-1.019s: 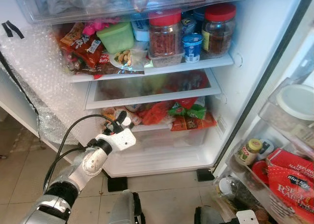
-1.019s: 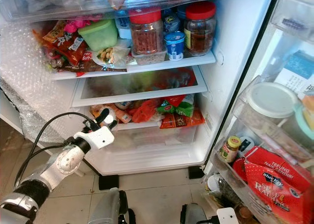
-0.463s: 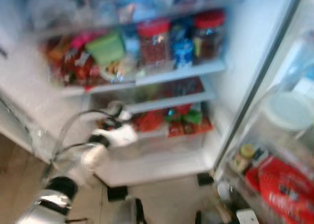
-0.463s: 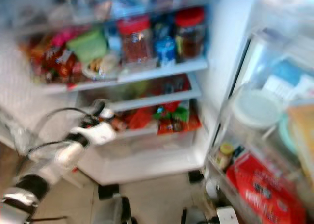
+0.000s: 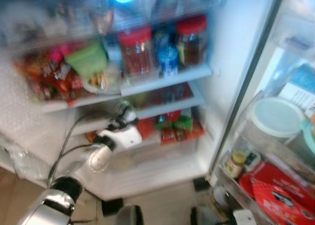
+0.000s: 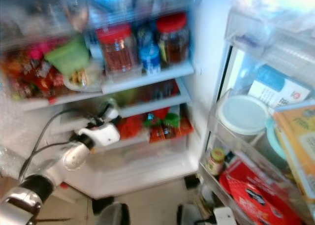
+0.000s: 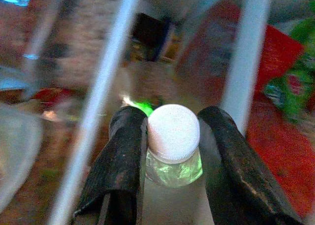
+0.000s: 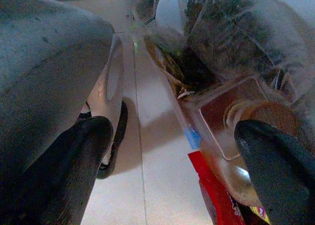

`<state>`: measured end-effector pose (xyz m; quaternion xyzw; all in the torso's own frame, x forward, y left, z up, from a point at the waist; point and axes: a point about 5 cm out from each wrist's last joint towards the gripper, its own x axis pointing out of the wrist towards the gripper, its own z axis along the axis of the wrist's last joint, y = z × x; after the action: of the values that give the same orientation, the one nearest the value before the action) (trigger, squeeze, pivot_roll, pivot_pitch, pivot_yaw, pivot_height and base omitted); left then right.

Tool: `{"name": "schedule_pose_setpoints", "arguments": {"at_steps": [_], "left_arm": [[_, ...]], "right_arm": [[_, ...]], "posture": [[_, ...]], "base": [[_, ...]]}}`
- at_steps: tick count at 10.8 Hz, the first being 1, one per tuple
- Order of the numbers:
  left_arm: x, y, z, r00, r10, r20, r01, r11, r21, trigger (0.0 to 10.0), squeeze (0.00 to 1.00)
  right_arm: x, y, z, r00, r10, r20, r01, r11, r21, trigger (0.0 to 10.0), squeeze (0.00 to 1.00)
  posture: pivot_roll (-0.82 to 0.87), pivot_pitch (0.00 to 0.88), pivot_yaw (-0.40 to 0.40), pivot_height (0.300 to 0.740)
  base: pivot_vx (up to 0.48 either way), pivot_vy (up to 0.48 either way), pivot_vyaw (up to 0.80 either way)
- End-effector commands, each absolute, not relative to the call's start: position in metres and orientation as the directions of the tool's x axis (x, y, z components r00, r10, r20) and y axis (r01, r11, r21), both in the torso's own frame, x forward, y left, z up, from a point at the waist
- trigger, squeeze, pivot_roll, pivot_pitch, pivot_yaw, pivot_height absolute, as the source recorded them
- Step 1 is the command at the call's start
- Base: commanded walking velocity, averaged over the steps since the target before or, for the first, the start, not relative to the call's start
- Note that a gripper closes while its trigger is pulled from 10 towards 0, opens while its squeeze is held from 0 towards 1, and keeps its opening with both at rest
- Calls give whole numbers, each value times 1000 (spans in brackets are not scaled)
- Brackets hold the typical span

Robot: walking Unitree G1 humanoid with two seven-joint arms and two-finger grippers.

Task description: Restocking fridge

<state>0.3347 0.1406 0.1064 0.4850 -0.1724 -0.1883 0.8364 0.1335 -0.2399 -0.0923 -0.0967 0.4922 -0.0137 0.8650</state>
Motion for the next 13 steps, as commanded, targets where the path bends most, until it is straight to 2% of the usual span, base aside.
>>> {"name": "schedule_pose_setpoints", "arguments": {"at_steps": [1, 3, 7, 11, 13], "left_arm": [[334, 159, 101, 896, -439, 69, 143, 431, 891, 10000, 0], [334, 161, 99, 900, -433, 49, 154, 419, 895, 10000, 0], [336, 179, 87, 918, -391, -66, 205, 325, 923, 10000, 0], [350, 203, 88, 962, -230, -145, 187, 173, 967, 10000, 0], [354, 202, 88, 970, -193, -151, 180, 145, 973, 10000, 0]], "right_arm": [[132, -230, -95, 506, -86, -858, -92, 984, -153, 10000, 0], [132, -230, -95, 505, -83, -859, -90, 985, -148, 10000, 0], [133, -229, -95, 509, -80, -857, -87, 986, -144, 10000, 0], [134, -232, -94, 512, -87, -854, -82, 985, -150, 10000, 0], [133, -233, -94, 513, -92, -853, -81, 985, -155, 10000, 0]], "posture": [[-20, 103, 115, 631], [-19, 106, 117, 631], [-24, 107, 119, 631], [-31, 109, 111, 631], [-37, 113, 108, 631]], "base": [[251, 0, 0], [126, 0, 0], [0, 0, 0], [0, 0, 0], [0, 0, 0]]}}
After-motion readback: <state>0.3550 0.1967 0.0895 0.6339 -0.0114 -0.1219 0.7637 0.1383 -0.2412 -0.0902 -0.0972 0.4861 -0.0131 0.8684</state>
